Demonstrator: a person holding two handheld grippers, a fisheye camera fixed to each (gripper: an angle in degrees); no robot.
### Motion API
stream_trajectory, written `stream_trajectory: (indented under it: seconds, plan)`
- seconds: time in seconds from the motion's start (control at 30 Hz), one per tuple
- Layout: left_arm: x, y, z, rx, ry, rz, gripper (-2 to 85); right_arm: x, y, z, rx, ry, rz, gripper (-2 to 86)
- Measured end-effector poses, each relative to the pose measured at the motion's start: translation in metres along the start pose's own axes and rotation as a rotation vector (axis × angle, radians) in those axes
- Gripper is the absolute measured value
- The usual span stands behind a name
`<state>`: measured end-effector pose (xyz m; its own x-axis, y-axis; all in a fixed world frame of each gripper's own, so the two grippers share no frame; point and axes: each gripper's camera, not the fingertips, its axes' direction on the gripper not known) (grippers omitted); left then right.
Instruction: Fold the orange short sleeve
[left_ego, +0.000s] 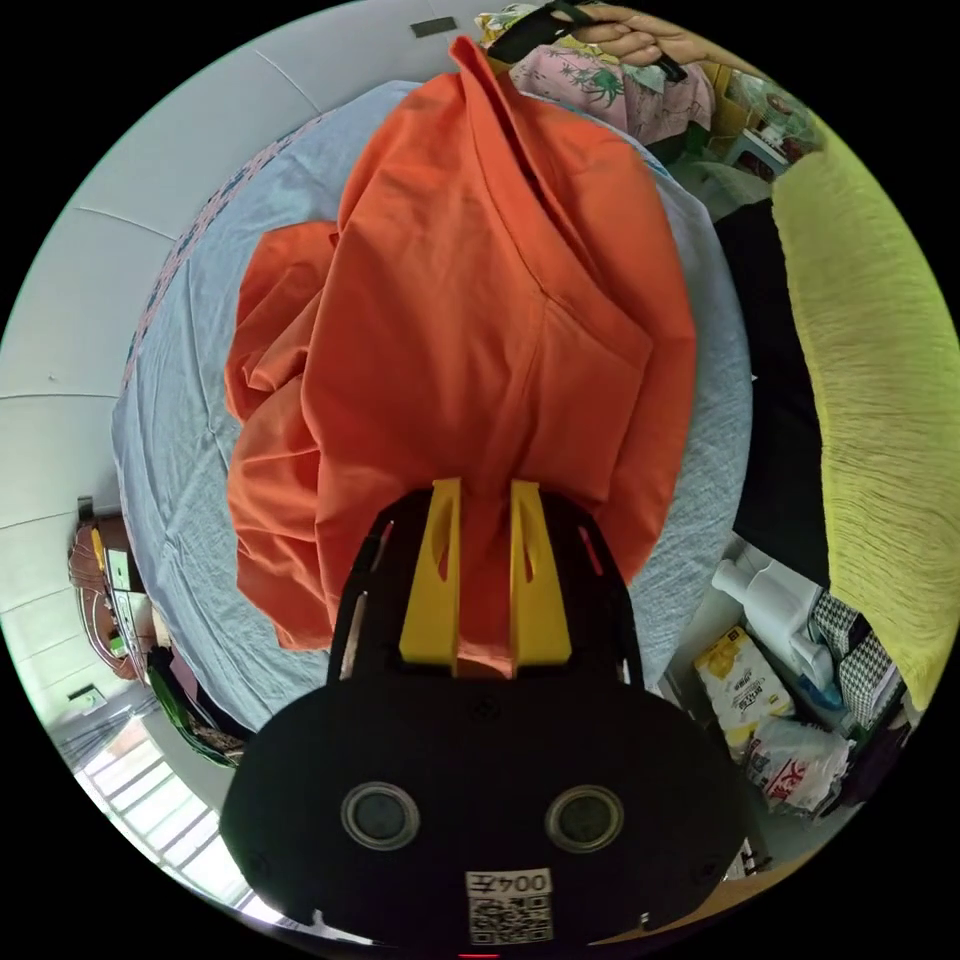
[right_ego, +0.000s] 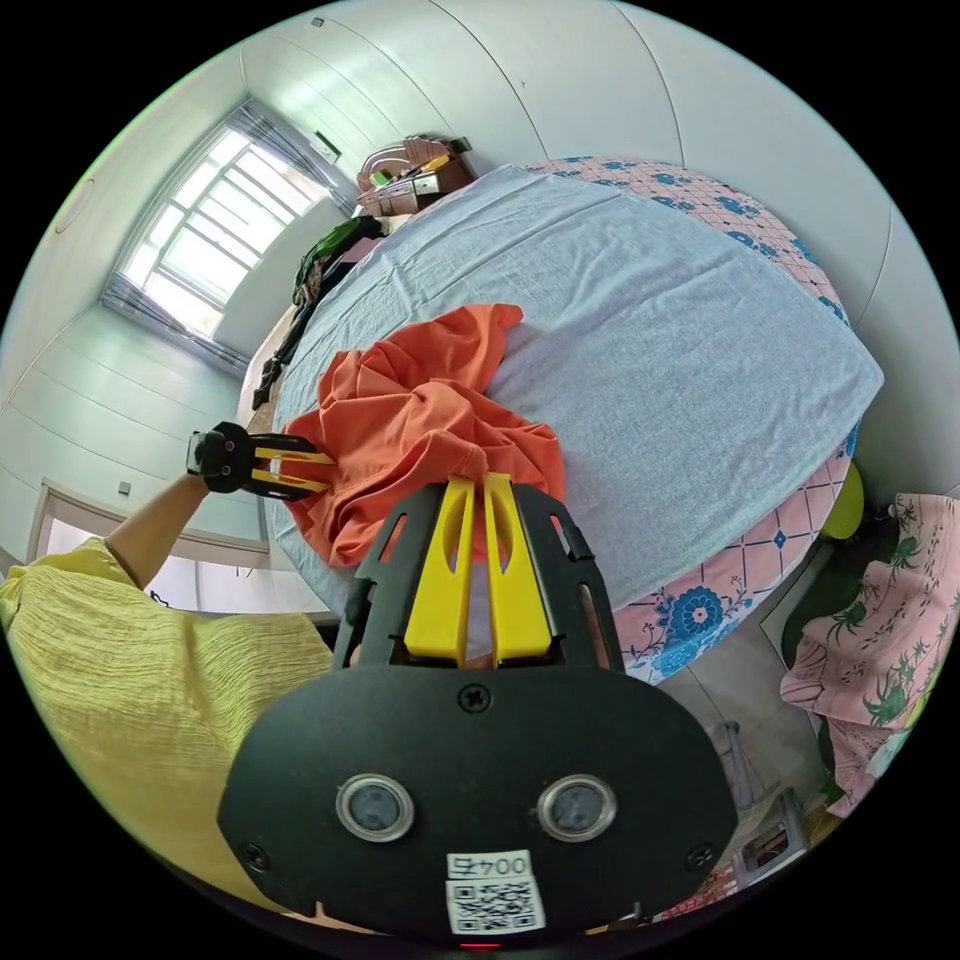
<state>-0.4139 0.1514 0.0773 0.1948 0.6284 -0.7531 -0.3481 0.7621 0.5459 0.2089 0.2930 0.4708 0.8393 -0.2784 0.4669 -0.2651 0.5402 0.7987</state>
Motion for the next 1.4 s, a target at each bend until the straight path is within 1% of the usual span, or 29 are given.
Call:
stream_trajectory:
  seconds: [0.07, 0.2, 0.33, 0.4, 0.47, 0.57, 0.63, 0.67, 0.73, 0.83, 0.9, 1.03, 1.1, 1.2, 1.3, 1.37, 1.4]
  plan:
    - [-0.015, 0.008, -0.001, 0.002, 0.032, -0.039, 4.3, 0.002, 0.002, -0.005, 0.003, 0.005, -0.001, -0.2]
    - [-0.042, 0.043, -0.039, 0.037, 0.067, -0.022, 3.2, 0.011, 0.006, -0.021, 0.017, 0.001, 0.012, -0.1]
    - [-0.085, 0.094, -0.096, 0.154, 0.089, -0.062, 2.9, 0.024, 0.008, -0.032, 0.043, -0.007, 0.042, 0.1]
    - [-0.107, 0.116, -0.111, 0.203, 0.093, -0.093, 2.8, 0.027, 0.009, -0.035, 0.061, -0.012, 0.053, 0.2]
    - [-0.132, 0.138, -0.121, 0.245, 0.138, -0.124, 2.8, 0.029, 0.008, -0.039, 0.078, -0.021, 0.062, 0.4]
    - [-0.179, 0.181, -0.132, 0.355, 0.237, -0.228, 2.8, 0.032, 0.003, -0.043, 0.106, -0.043, 0.072, 1.0]
    - [-0.232, 0.224, -0.116, 0.446, 0.362, -0.446, 2.7, 0.03, -0.011, -0.041, 0.113, -0.07, 0.064, 2.2]
    - [-0.245, 0.237, -0.107, 0.465, 0.4, -0.514, 2.6, 0.028, -0.015, -0.039, 0.112, -0.075, 0.058, 3.0]
    - [-0.287, 0.285, -0.064, 0.515, 0.537, -0.784, 2.6, 0.023, -0.033, -0.025, 0.08, -0.106, 0.031, 5.7]
    - [-0.308, 0.323, -0.029, 0.523, 0.562, -0.97, 2.6, 0.028, -0.039, -0.013, 0.071, -0.129, 0.045, 7.3]
    - [-0.314, 0.334, -0.019, 0.525, 0.559, -1.024, 2.6, 0.037, -0.034, -0.007, 0.057, -0.135, 0.054, 8.0]
    - [-0.326, 0.355, -0.015, 0.592, 0.561, -1.093, 2.7, 0.057, -0.024, 0.008, 0.001, -0.087, 0.001, 10.2]
    - [-0.332, 0.361, -0.016, 0.595, 0.559, -1.116, 2.7, 0.061, -0.028, 0.017, -0.027, -0.049, -0.051, 11.1]
    - [-0.343, 0.366, -0.023, 0.576, 0.55, -1.13, 3.0, 0.061, -0.038, 0.035, -0.098, -0.054, -0.149, 12.8]
    - [-0.349, 0.358, -0.038, 0.539, 0.496, -1.07, 3.4, 0.046, -0.044, 0.053, -0.124, -0.016, -0.236, 13.1]
    - [-0.352, 0.349, -0.046, 0.498, 0.458, -1.023, 3.8, 0.034, -0.045, 0.066, -0.121, 0.036, -0.269, 11.5]
    - [-0.354, 0.343, -0.05, 0.467, 0.436, -0.991, 4.2, 0.024, -0.043, 0.074, -0.102, 0.104, -0.302, 8.9]
